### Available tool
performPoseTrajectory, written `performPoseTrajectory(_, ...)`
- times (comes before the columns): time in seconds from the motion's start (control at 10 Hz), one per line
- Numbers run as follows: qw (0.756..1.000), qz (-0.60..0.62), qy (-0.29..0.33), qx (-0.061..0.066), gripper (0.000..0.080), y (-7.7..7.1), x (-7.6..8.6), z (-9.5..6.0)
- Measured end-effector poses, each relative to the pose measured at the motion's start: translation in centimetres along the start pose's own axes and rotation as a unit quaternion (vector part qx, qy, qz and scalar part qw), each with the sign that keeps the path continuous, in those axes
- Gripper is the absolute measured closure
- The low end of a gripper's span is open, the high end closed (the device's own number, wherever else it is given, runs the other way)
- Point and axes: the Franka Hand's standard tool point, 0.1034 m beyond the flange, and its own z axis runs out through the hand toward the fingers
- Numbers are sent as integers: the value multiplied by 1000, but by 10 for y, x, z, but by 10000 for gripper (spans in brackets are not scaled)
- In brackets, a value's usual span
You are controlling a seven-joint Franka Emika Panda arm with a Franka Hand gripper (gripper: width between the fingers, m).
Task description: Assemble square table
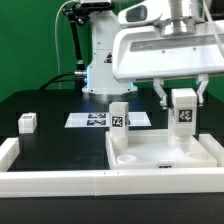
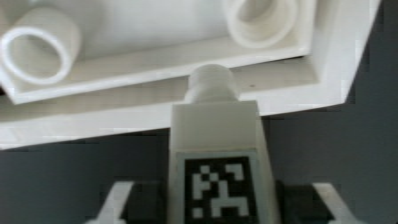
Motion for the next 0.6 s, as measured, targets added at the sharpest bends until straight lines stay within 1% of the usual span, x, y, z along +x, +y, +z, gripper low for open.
performPoseTrajectory(0.1, 1000, 8, -3, 1, 508, -11, -6, 4)
performPoseTrajectory(0.2, 1000, 7, -6, 1, 508, -16, -11, 8)
performPoseTrajectory(0.3, 1000, 6, -10, 0, 508, -16, -15, 10)
performPoseTrajectory(0.4, 1000, 6, -13, -2, 508, -13, -19, 11)
performPoseTrajectory(0.5, 1000, 6, -4, -4, 508, -11, -20, 11)
performPoseTrajectory(0.6, 1000, 6, -9, -3, 508, -12, -23, 11)
